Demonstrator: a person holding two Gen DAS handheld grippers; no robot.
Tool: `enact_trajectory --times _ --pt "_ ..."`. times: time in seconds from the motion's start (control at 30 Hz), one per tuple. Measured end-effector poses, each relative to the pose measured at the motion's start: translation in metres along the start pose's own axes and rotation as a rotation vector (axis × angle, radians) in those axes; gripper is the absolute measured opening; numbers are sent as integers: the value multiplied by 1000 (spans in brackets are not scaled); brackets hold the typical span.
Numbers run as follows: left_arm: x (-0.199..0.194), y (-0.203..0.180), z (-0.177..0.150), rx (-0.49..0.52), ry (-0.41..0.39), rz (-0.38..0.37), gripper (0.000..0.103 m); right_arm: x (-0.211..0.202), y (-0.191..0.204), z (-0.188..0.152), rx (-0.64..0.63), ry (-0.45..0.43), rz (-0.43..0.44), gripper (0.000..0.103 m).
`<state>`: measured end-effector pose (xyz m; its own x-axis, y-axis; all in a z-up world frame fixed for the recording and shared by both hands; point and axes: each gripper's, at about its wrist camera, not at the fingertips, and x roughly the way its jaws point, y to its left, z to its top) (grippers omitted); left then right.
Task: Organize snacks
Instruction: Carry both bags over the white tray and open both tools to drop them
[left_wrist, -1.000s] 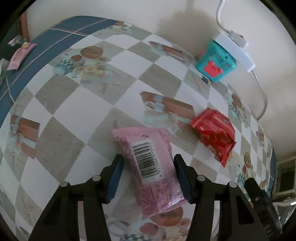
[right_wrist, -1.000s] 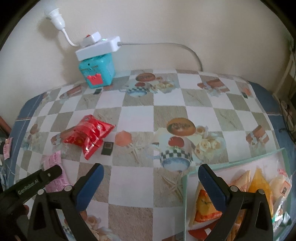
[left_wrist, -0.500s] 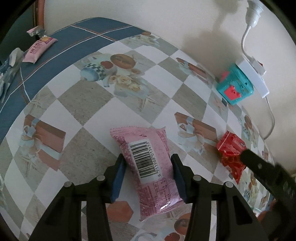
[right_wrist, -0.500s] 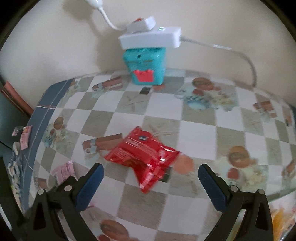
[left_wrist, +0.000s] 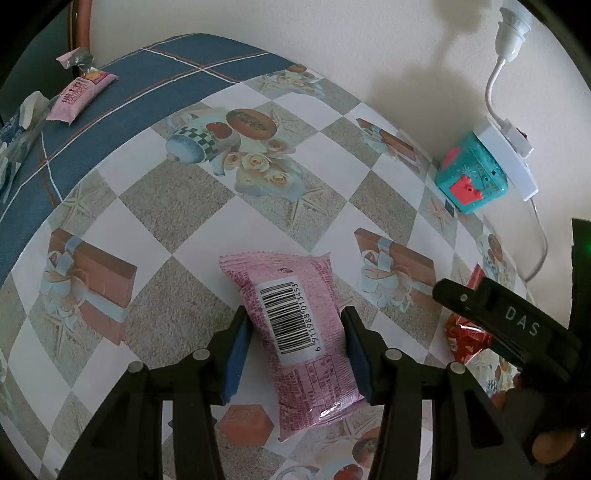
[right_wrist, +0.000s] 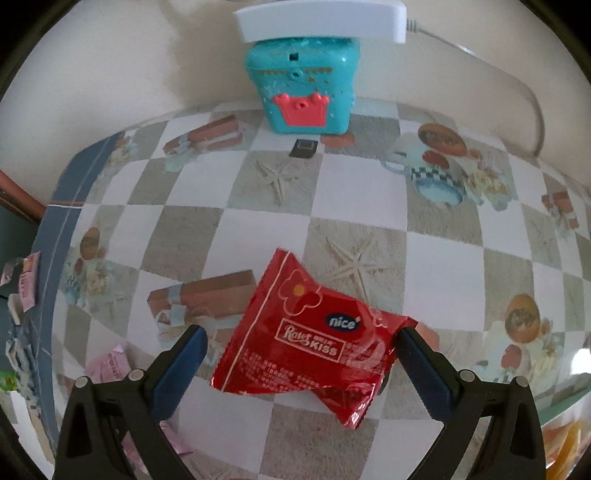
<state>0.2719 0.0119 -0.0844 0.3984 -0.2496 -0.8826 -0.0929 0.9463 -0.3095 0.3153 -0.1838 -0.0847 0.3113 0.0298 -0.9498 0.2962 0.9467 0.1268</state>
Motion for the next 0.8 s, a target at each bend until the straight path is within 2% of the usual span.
enact_trajectory --times 0.07,0.1,0.2,0.27,0.33,0.43,0.6,0.8 --pt "0 0 0 4 -2 4 51 -2 -6 -1 21 -6 -6 99" --pt "0 0 1 6 0 5 51 -5 -8 -1 30 -7 1 93" --pt "0 -1 1 10 1 12 51 -9 -14 -3 56 1 34 85" --pt "0 -2 1 16 2 19 51 -12 -16 -7 59 -1 40 83" --pt "-1 -3 0 21 3 20 45 -15 -16 -11 52 -7 42 82" --pt "-3 -3 -2 10 9 18 42 -18 -19 -19 50 -9 45 82" --pt "-9 0 -5 -1 40 40 41 -31 -23 -39 63 -12 76 81" --pt "-25 9 -15 -40 97 49 41 -68 -27 -72 82 -28 112 81"
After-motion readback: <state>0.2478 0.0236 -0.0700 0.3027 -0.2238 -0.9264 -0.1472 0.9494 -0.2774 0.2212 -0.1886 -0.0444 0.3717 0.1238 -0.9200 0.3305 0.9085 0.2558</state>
